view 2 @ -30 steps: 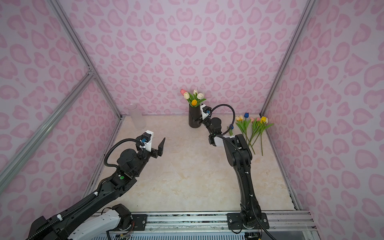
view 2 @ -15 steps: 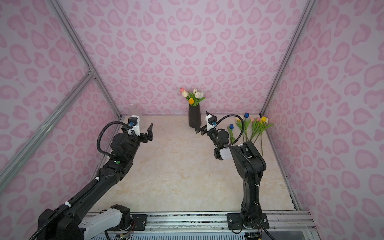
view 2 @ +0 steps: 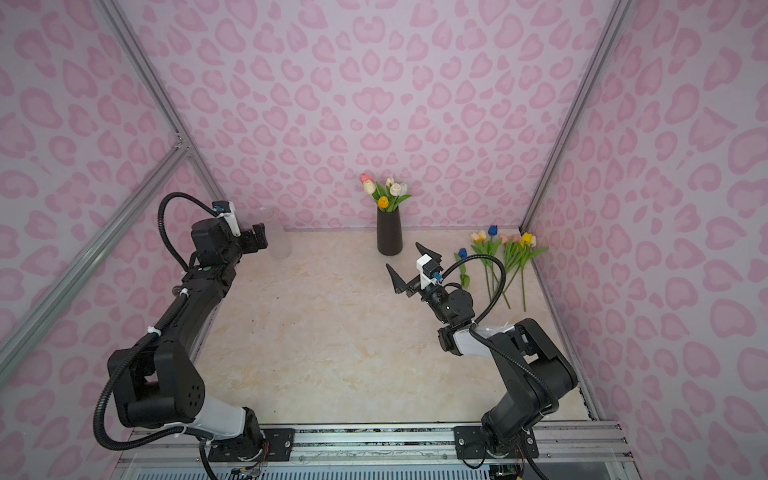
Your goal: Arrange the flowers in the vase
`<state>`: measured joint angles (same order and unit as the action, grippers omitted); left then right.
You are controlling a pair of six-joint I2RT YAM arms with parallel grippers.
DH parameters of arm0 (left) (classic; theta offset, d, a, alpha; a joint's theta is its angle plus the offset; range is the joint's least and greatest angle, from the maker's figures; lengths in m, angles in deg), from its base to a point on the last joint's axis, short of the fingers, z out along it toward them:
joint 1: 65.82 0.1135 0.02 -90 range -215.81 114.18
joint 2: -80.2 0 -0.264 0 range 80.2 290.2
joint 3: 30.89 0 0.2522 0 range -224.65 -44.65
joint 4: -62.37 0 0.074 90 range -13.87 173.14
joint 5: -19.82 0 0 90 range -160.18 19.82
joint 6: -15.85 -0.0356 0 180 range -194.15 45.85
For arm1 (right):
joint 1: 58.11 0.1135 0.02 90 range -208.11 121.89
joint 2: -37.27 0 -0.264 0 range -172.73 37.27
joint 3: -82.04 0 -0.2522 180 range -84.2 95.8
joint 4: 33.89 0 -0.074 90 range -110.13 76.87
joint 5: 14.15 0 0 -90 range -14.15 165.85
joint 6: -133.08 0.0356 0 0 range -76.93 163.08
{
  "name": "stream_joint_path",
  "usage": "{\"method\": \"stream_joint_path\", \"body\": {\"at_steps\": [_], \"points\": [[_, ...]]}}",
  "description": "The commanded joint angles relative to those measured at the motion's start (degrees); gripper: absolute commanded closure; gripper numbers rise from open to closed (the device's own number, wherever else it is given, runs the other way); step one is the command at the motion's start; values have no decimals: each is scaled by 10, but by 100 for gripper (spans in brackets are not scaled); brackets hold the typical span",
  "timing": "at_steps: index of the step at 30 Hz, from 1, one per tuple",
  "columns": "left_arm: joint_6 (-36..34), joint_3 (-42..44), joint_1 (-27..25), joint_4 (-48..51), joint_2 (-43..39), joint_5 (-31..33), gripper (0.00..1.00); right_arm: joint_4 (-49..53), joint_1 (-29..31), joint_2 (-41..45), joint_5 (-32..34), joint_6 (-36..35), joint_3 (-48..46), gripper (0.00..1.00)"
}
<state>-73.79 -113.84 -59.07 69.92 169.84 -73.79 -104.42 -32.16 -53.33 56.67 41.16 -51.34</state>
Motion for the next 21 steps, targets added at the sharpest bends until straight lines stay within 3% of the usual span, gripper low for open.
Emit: {"method": "stream_joint_path", "body": {"at_steps": [1, 16, 21], "points": [[-72, -7, 5, -52, 42, -31, 3, 31, 4, 28, -9, 6, -19, 2], [-100, -95, 16, -232, 239, -87, 3, 90, 6, 147, 12, -26, -74, 3], [-95, -113, 17, -280, 287, -67, 3, 117, 7, 185, 20, -37, -78, 5]]}}
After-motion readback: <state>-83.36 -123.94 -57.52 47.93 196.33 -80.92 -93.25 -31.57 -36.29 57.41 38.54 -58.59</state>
